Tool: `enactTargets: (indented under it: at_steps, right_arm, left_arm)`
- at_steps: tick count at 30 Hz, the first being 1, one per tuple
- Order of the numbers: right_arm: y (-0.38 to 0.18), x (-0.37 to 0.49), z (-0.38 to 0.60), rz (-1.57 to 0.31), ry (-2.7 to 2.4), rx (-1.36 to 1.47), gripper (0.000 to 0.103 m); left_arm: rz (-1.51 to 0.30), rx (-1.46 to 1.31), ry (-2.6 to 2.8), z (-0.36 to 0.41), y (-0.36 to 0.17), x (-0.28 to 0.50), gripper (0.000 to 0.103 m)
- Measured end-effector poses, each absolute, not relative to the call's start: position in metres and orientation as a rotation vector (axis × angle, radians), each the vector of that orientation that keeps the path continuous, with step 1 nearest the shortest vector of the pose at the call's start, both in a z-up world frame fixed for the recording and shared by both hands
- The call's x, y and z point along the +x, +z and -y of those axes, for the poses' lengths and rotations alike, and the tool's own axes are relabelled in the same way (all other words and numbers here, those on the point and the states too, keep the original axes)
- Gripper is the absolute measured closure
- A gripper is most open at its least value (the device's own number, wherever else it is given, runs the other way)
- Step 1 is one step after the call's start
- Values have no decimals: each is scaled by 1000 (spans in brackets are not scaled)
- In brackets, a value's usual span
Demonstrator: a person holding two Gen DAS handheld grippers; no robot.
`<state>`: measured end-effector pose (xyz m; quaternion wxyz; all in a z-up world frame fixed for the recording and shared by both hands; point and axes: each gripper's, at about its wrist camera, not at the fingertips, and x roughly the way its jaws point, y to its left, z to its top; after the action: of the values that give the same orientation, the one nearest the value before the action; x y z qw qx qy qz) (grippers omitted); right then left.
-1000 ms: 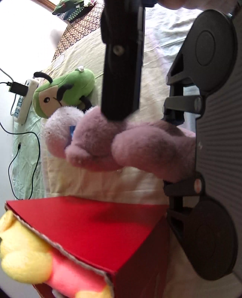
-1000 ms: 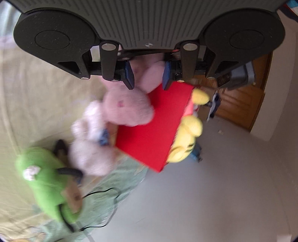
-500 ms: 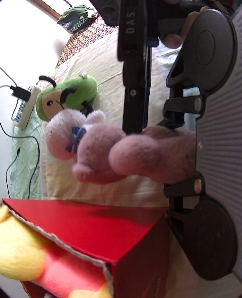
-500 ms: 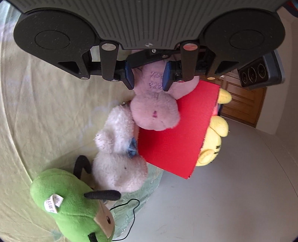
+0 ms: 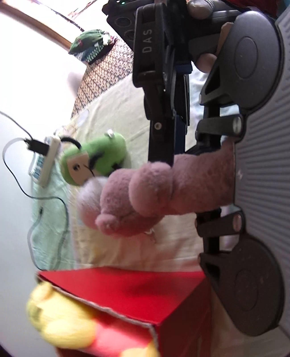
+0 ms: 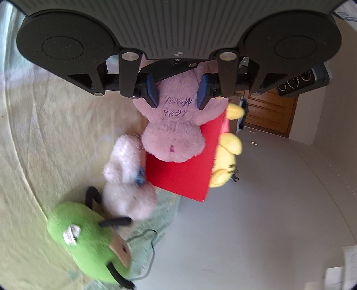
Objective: Organize objects
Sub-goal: 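Lift the pink teddy bear with the right gripper and carry it over the red box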
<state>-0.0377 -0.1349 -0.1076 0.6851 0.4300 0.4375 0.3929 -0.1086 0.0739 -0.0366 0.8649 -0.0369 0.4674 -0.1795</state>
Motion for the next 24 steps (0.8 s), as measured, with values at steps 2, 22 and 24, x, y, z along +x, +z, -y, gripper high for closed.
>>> enactTargets:
  at_steps: [2,22,24]
  right_arm:
    - [-97,-42,142,-954,890,959,61]
    - [9,-44,66,-663,1101,780,61]
    - [14,-40,45,-646,1106,763,61]
  left_arm:
    - [-950,-70,-389,-70,-27,-114,68]
    - [-633,-27,-282,-138,69,-156,68]
    - [-609,-19,-274,-158,75,-154,68]
